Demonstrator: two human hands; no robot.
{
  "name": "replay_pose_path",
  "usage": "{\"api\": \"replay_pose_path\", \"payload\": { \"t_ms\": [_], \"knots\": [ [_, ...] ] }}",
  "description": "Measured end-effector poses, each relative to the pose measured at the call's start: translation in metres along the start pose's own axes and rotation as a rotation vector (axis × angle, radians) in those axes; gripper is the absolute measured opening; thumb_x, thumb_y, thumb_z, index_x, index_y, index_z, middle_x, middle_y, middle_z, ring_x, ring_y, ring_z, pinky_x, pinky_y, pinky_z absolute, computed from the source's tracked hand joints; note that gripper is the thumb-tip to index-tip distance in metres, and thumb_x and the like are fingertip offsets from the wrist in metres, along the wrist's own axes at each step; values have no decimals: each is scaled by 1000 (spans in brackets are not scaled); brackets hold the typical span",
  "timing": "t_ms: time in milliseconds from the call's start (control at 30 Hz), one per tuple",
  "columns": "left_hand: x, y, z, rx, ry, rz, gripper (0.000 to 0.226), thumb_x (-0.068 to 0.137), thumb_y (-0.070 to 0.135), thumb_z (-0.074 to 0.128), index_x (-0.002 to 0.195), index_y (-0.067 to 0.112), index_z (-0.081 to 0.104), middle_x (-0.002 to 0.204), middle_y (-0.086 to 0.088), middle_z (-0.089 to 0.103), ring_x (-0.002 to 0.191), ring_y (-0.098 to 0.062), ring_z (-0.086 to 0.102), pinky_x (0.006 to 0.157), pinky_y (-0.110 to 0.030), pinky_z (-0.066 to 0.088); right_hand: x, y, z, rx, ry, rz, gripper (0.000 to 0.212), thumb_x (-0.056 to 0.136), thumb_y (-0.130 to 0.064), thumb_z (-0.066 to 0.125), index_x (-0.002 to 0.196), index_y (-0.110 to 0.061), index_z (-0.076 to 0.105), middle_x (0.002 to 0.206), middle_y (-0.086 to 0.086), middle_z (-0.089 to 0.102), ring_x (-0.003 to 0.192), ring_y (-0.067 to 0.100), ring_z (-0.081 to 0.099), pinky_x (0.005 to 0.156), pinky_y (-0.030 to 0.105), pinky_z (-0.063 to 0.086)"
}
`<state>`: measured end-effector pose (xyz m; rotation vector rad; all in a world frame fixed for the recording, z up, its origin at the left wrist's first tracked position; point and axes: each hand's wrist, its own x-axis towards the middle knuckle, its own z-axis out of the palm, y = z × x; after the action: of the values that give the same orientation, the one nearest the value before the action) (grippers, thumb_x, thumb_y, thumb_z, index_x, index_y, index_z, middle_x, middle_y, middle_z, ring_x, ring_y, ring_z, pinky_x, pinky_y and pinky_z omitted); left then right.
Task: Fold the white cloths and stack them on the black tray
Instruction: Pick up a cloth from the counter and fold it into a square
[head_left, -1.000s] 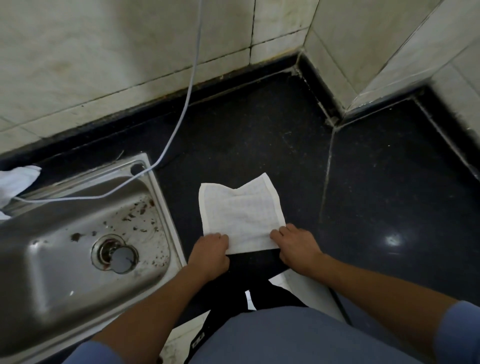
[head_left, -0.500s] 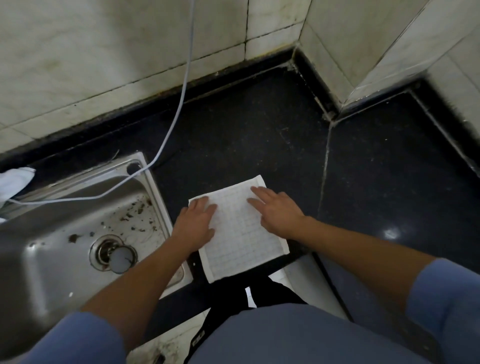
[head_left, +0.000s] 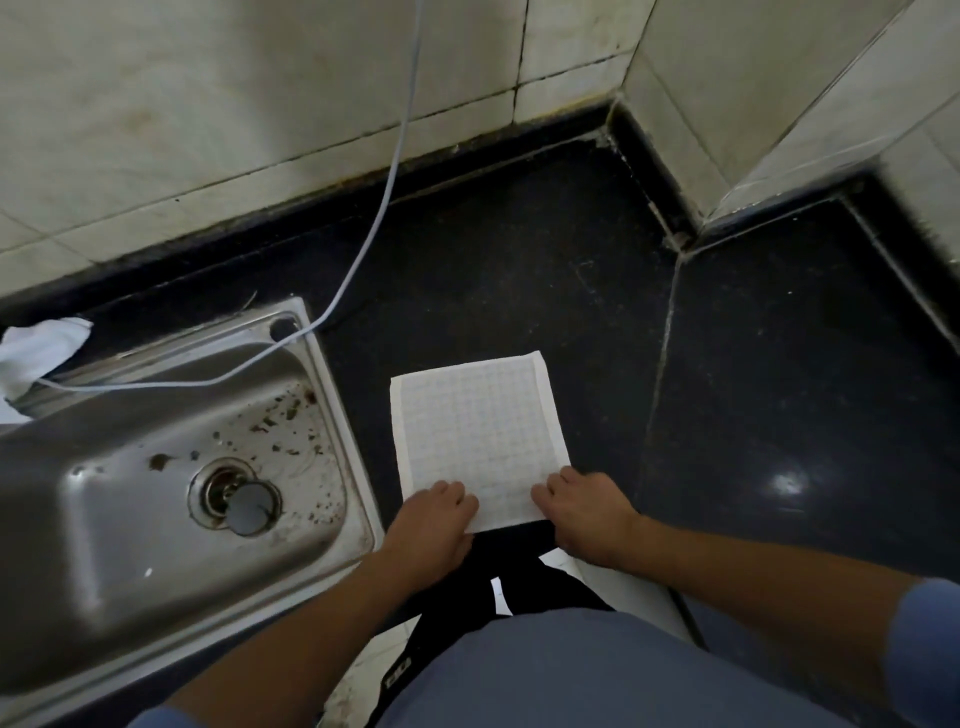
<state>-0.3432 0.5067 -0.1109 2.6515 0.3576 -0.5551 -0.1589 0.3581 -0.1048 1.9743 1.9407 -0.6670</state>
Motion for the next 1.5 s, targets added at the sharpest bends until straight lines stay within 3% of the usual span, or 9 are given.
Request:
{"api": "replay_pose_path", "payload": {
  "t_ms": [200, 300, 367, 467, 633, 833, 1133, 1367, 1500],
  "knots": [
    [-2, 8, 13, -27, 27, -83, 43, 77, 46, 64, 106, 16, 53, 106, -4, 52, 96, -23, 50, 76, -35, 43, 0, 9, -2, 40, 125, 48, 29, 45, -31, 77, 61, -18, 57, 58, -1, 55, 52, 18, 56, 36, 22, 28],
    [-3, 7, 7, -17, 20, -115, 27, 69, 32, 73, 86, 16, 58, 87, -2, 55, 79, -21, 56, 61, -32, 45, -3, 18, -4, 68, 249, 25, 21, 72, -35, 50, 60, -18, 56, 66, -1, 53, 61, 18, 55, 38, 24, 32],
    [-4, -1, 8, 16, 31, -129, 30, 54, 21, 79, 73, 17, 56, 75, -1, 55, 67, -19, 55, 51, -30, 43, -6, 22, -4, 67, 276, 41, 24, 74, -35, 43, 61, -19, 55, 69, -2, 52, 63, 17, 54, 38, 24, 31],
    [-8, -8, -1, -52, -45, -110, 20, 65, 13, 68, 81, 15, 56, 85, -3, 59, 79, -22, 57, 62, -32, 43, -9, 28, -7, 56, 163, 12, 18, 71, -33, 47, 67, -19, 57, 77, -2, 55, 71, 18, 57, 43, 25, 32],
    [-6, -28, -32, -311, -102, -234, 18, 83, 16, 57, 96, 20, 68, 100, 0, 68, 91, -16, 62, 79, -27, 48, -4, 48, -35, 381, -27, 198, 20, 83, -30, 54, 99, -26, 65, 103, -5, 66, 96, 16, 60, 77, 29, 46],
    [36, -70, -76, -317, 157, -424, 18, 84, 15, 64, 100, 10, 71, 101, -12, 69, 96, -28, 63, 82, -29, 46, 51, 82, -84, 563, 237, 474, 22, 83, -22, 61, 104, -26, 66, 104, -1, 69, 94, 22, 64, 77, 32, 51],
    [73, -90, -66, -284, 114, -612, 9, 85, 20, 58, 90, 13, 61, 95, -14, 64, 90, -32, 61, 71, -33, 47, 98, 88, -72, 482, 140, 627, 24, 91, -21, 54, 114, -21, 60, 111, 7, 64, 98, 27, 61, 70, 29, 40],
    [56, -66, -66, -61, 230, -458, 25, 89, 20, 55, 113, 12, 53, 112, -10, 51, 102, -28, 54, 74, -39, 47, 75, 75, -75, 307, 336, 391, 30, 92, -26, 55, 121, -18, 56, 117, 5, 52, 110, 23, 50, 78, 36, 48],
    [34, -38, -37, -41, 87, -330, 16, 94, 22, 44, 96, 12, 56, 99, -7, 60, 88, -27, 60, 72, -39, 51, 60, 42, -51, 291, 146, 201, 20, 94, -21, 46, 108, -17, 61, 107, 4, 57, 100, 24, 57, 76, 38, 49]
  ]
}}
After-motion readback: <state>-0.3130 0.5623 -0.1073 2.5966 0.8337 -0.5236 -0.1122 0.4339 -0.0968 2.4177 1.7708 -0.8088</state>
